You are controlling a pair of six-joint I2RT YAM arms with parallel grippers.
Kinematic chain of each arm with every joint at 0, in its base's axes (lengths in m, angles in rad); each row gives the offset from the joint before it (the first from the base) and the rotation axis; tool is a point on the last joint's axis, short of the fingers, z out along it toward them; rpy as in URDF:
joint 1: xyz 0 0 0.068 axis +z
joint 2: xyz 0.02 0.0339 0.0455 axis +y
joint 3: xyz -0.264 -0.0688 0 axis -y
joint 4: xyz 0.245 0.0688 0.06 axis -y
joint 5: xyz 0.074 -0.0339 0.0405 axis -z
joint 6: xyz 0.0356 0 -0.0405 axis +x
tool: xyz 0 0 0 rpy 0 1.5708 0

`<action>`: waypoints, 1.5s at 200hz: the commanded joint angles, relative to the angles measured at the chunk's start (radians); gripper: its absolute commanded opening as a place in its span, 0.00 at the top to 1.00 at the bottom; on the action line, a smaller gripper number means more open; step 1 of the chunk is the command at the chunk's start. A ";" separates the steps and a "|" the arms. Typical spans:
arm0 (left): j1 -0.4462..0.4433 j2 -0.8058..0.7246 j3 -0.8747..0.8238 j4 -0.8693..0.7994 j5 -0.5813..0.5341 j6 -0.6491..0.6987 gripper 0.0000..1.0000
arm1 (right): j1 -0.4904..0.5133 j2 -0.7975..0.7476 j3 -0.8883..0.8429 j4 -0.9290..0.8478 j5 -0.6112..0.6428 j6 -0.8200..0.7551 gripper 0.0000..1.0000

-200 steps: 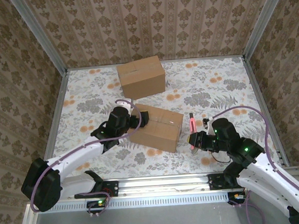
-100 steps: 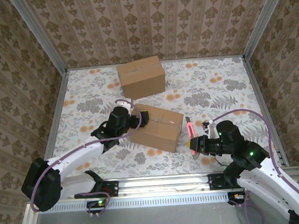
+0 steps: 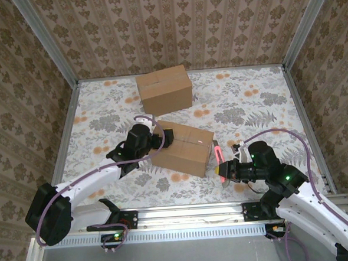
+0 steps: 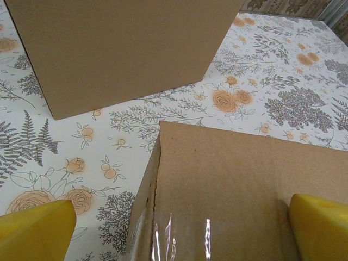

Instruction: Unpack the express box

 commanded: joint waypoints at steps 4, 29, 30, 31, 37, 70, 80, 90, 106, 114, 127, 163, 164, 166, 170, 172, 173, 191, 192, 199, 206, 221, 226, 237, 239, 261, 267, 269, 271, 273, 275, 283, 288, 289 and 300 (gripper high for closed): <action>0.001 0.075 -0.074 -0.219 0.002 0.015 0.00 | 0.006 -0.012 0.019 0.001 -0.016 0.000 1.00; 0.002 0.081 -0.074 -0.217 0.003 0.014 0.00 | 0.005 -0.015 0.022 -0.003 -0.012 -0.001 1.00; 0.002 0.080 -0.074 -0.217 0.002 0.013 0.00 | 0.005 -0.015 0.023 -0.003 -0.013 0.000 1.00; 0.002 0.080 -0.074 -0.217 0.003 0.013 0.00 | 0.005 -0.015 0.023 -0.003 -0.013 0.000 1.00; 0.002 0.082 -0.076 -0.216 0.003 0.013 0.00 | 0.006 -0.015 0.023 -0.003 -0.012 0.001 1.00; 0.003 0.083 -0.077 -0.214 0.003 0.013 0.00 | 0.005 -0.025 0.037 -0.008 -0.006 -0.001 1.00; 0.002 0.083 -0.077 -0.214 0.002 0.013 0.00 | 0.006 -0.029 0.042 -0.021 -0.003 -0.002 1.00; 0.003 0.084 -0.077 -0.214 0.003 0.013 0.00 | 0.005 -0.032 0.047 -0.038 0.000 -0.002 1.00; 0.003 0.083 -0.076 -0.214 0.003 0.014 0.00 | 0.007 -0.037 0.049 -0.045 0.002 -0.004 1.00; 0.003 0.083 -0.076 -0.214 0.004 0.015 0.00 | 0.006 -0.038 0.050 -0.046 0.002 -0.002 1.00; 0.002 0.083 -0.076 -0.214 0.003 0.015 0.00 | 0.005 -0.038 0.048 -0.046 0.002 -0.003 1.00; 0.004 0.083 -0.075 -0.214 0.005 0.015 0.00 | 0.006 -0.035 0.040 -0.021 -0.007 0.005 1.00; 0.003 0.083 -0.075 -0.214 0.005 0.015 0.00 | 0.006 -0.035 0.040 -0.020 -0.007 0.005 1.00; 0.003 0.083 -0.075 -0.214 0.005 0.015 0.00 | 0.007 -0.035 0.040 -0.020 -0.007 0.004 1.00; 0.002 0.083 -0.076 -0.214 0.005 0.014 0.00 | 0.007 -0.034 0.040 -0.019 -0.009 0.005 1.00; 0.003 0.083 -0.076 -0.214 0.005 0.014 0.00 | 0.007 -0.034 0.040 -0.019 -0.009 0.005 1.00; 0.002 0.083 -0.077 -0.214 0.005 0.014 0.00 | 0.007 -0.034 0.041 -0.019 -0.010 0.005 1.00; 0.002 0.084 -0.076 -0.213 0.006 0.013 0.00 | 0.008 -0.031 0.038 -0.019 -0.014 0.008 1.00; 0.003 0.084 -0.076 -0.213 0.006 0.013 0.00 | 0.008 -0.031 0.039 -0.019 -0.014 0.008 1.00; 0.003 0.084 -0.076 -0.212 0.005 0.013 0.00 | 0.007 -0.031 0.037 -0.019 -0.016 0.010 1.00; 0.003 0.083 -0.076 -0.212 0.006 0.012 0.00 | 0.007 -0.029 0.036 0.008 -0.018 0.011 1.00; 0.003 0.084 -0.074 -0.214 0.006 0.013 0.00 | 0.007 -0.026 0.035 0.017 -0.021 0.013 1.00; 0.002 0.083 -0.074 -0.214 0.005 0.013 0.00 | 0.007 -0.026 0.033 0.021 -0.023 0.014 1.00; 0.003 0.084 -0.074 -0.213 0.006 0.013 0.00 | 0.007 -0.023 0.030 0.029 -0.025 0.017 1.00; 0.003 0.085 -0.074 -0.213 0.006 0.012 0.00 | 0.007 -0.023 0.030 0.030 -0.026 0.017 1.00; 0.002 0.086 -0.073 -0.213 0.005 0.013 0.00 | 0.009 -0.017 0.030 0.041 -0.031 0.022 1.00; 0.003 0.086 -0.073 -0.214 0.005 0.013 0.00 | 0.008 -0.014 0.031 0.041 -0.031 0.020 1.00; 0.003 0.086 -0.073 -0.214 0.005 0.013 0.00 | 0.009 -0.014 0.030 0.041 -0.031 0.021 1.00; 0.003 0.086 -0.073 -0.214 0.005 0.013 0.00 | 0.009 -0.012 0.030 0.041 -0.031 0.021 1.00; 0.003 0.086 -0.073 -0.214 0.006 0.013 0.00 | 0.010 -0.012 0.030 0.042 -0.031 0.021 1.00; 0.003 0.086 -0.073 -0.213 0.006 0.013 0.00 | 0.011 -0.011 0.029 0.042 -0.031 0.021 1.00; 0.002 0.086 -0.075 -0.213 0.005 0.013 0.00 | 0.011 -0.008 0.027 0.044 -0.031 0.022 1.00; 0.003 0.086 -0.074 -0.214 0.005 0.013 0.00 | 0.014 -0.005 0.028 0.046 -0.030 0.022 1.00; 0.003 0.085 -0.074 -0.214 0.005 0.013 0.00 | 0.014 -0.004 0.027 0.046 -0.029 0.022 1.00; 0.002 0.086 -0.074 -0.214 0.005 0.013 0.00 | 0.017 0.002 0.027 0.046 -0.026 0.022 1.00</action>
